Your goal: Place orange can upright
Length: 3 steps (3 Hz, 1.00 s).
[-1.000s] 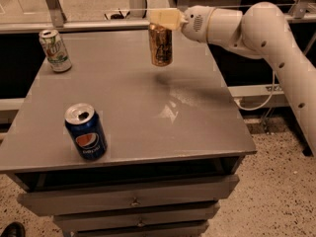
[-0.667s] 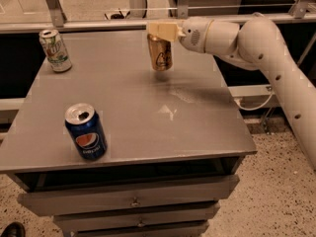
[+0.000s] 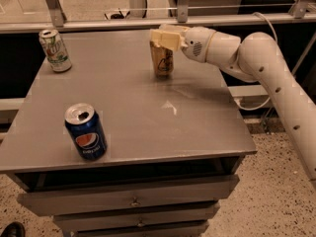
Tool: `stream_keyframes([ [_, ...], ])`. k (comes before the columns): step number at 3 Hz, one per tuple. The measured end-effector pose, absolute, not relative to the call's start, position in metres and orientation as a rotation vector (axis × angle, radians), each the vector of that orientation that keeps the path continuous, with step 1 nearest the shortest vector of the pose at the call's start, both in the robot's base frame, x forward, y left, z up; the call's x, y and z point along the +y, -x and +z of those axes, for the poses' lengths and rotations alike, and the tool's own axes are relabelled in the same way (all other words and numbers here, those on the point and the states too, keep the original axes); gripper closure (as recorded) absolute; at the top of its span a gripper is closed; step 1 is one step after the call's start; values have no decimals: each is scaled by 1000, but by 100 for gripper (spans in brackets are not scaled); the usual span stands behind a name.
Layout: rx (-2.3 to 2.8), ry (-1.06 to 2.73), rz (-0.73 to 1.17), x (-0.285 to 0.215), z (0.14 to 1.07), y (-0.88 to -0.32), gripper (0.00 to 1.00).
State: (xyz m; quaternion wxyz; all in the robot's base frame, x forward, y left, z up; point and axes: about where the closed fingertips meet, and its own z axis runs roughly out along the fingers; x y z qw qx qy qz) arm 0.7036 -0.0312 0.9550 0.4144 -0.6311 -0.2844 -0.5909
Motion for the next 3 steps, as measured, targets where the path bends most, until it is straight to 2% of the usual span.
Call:
stream_keyframes([
  [1,-676,1592,-1478,-36,953,-705,82],
  [2,-642,1601,-1465,-40,950,-707,58],
  [3,-608,1614,-1452,-43,945,-709,28],
])
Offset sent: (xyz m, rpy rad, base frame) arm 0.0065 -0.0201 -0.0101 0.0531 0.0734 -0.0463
